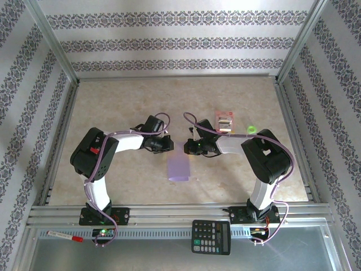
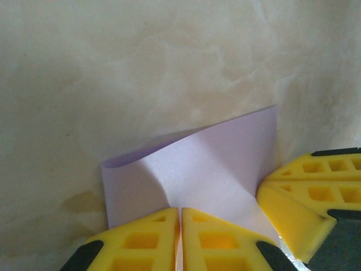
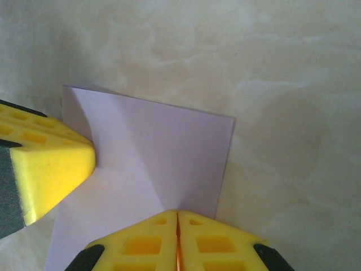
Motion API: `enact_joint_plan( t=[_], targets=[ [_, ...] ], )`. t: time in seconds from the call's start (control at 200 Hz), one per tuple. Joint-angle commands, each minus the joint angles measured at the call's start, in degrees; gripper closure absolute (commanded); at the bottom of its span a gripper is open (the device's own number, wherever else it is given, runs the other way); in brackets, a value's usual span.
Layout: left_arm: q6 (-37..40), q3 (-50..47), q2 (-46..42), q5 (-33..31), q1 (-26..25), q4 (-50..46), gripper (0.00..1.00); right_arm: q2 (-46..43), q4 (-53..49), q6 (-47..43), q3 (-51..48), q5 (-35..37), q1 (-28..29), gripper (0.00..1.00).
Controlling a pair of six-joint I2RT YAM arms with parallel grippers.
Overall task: Fold a paper plane with a square sheet of paper (pick it up from the middle)
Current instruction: First fold in half a square sheet of paper at the center of the table.
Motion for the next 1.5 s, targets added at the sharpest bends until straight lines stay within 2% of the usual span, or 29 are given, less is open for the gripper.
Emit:
enact_joint_plan(
  t=[0.0, 0.105, 0.2, 0.295, 0.375, 0.49, 0.62, 0.874, 1.139, 1.224, 1.394, 1.494],
  targets=[
    [2.23, -2.27, -2.35, -3.12, 1.93, -2.33, 0.85, 3.12, -9.7, 0.21, -4.1, 6.18, 0.64, 0.91],
    [-0.86, -3.69, -6.39, 0.97, 1.22, -0.29, 0.81, 2.93, -9.83, 0.45, -4.2, 6.16, 0.64, 0.91],
    [-3.9, -5.86, -10.17, 2.92, -2.06, 1.58, 0.8, 2.56, -9.89, 0.55, -4.1, 6.27, 0.75, 0.91],
    [-6.98, -8.65, -11.66, 4.2, -5.46, 3.42, 0.81, 2.49, -10.13, 0.49, -3.86, 6.45, 0.7, 0.91],
    [-8.58, -11.7, -11.34, 4.02, -6.21, 4.19, 0.85, 2.41, -10.32, 0.32, -3.75, 6.72, 0.64, 0.91],
    [-7.15, -15.68, -11.25, 1.72, -6.24, 2.97, 0.87, 2.64, -10.68, -0.15, -3.53, 6.84, 0.35, 0.91],
    [-6.76, -19.16, -11.76, 1.84, -6.19, 3.01, 0.88, 2.62, -10.97, -0.48, -3.33, 7.13, 0.37, 0.92],
    [-9.86, -20.34, -22.23, 2.93, -8.39, 4.89, 0.85, 1.96, -11.0, -0.34, -3.93, 7.25, 0.38, 0.92],
    [-11.3, -22.74, -17.43, 4.66, -10.68, 6.66, 0.84, 2.23, -11.2, -0.47, -3.07, 7.1, 0.64, 0.92],
    [-10.42, -24.77, -17.78, 4.54, -10.68, 5.41, 0.86, 2.38, -11.42, -0.69, -2.85, 7.27, 0.64, 0.92],
    [-5.6, -24.2, -21.54, 3.04, -10.68, -3.14, 0.86, 2.16, -11.68, -0.8, -2.79, 7.44, 0.64, 0.92],
    [-5.29, -23.34, -25.27, 4.37, -10.97, -2.15, 0.83, 1.87, -11.59, -0.69, -2.91, 7.41, 0.64, 0.92]
  ],
)
